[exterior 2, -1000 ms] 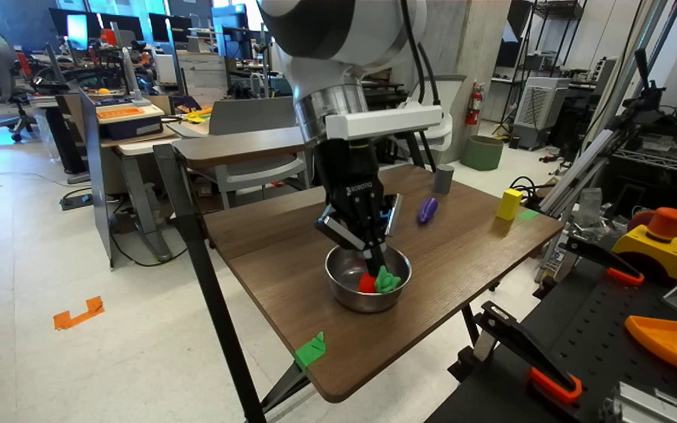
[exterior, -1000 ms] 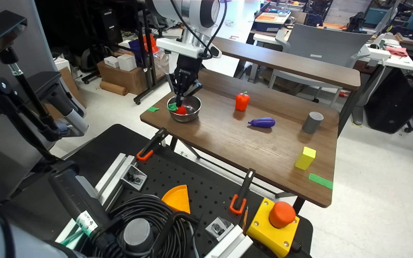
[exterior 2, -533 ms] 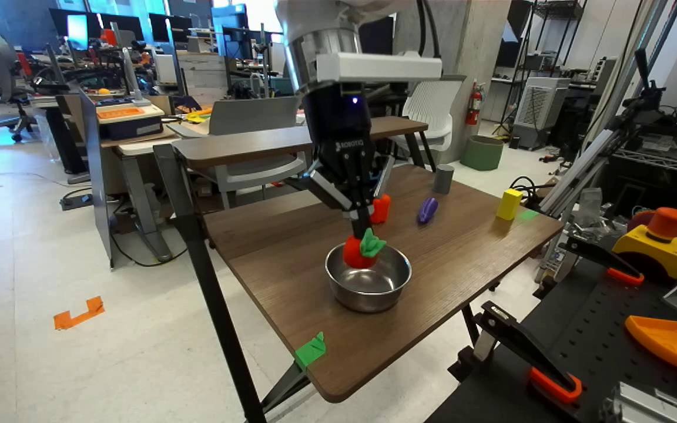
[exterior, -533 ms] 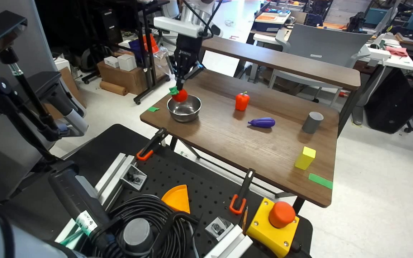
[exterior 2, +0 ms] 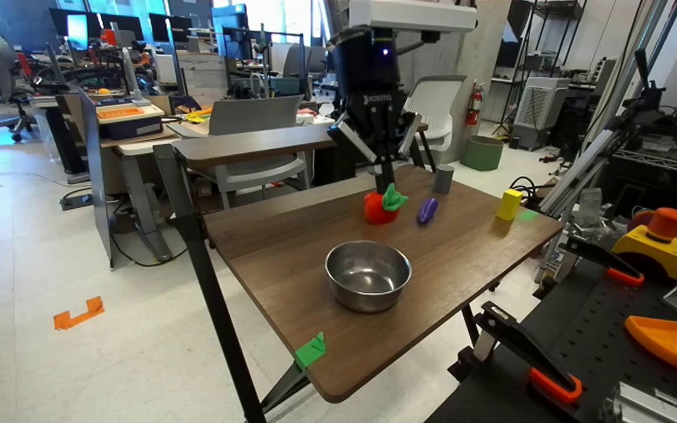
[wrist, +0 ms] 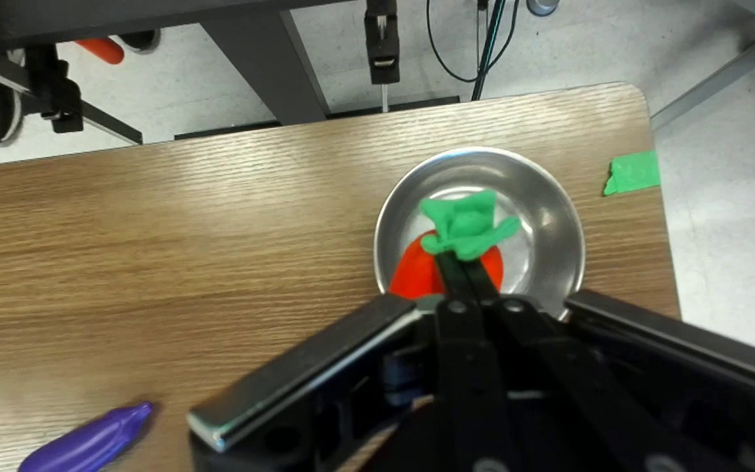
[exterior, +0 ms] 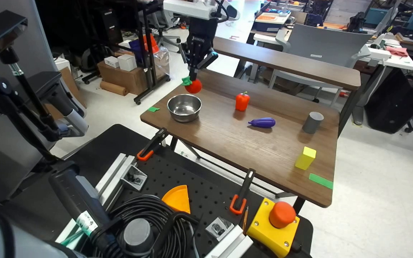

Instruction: Remove the red plushy from the metal bowl and put it on the table

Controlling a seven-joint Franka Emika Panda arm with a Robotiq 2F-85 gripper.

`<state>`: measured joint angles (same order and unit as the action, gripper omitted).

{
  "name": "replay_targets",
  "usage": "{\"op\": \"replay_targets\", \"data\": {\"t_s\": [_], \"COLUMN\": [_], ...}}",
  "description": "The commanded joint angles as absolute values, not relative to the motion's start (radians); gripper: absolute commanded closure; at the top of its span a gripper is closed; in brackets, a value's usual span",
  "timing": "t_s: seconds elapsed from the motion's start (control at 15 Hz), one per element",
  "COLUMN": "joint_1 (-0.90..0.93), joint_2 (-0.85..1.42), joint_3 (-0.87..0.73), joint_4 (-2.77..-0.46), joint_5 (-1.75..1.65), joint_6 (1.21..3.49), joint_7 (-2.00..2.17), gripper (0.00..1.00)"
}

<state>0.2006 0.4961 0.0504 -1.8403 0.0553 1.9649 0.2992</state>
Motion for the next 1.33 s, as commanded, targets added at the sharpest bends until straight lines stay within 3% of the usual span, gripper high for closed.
{"op": "replay_targets", "data": {"t_s": [0.0,0.8,1.27], "joint_1": [0.186,0.223,0.307], "joint_2": [0.532,0.980,1.182], "joint_3": [0.023,0.016,-0.014], "joint_4": [-1.759,-1.153,-0.914], "joint_5": [0.008,-0.040,-0.085], "joint_6": [1.957,1.855,1.790], "joint_7": [0.314,0.315,0.335], "gripper": [1.00,1.00,1.00]}}
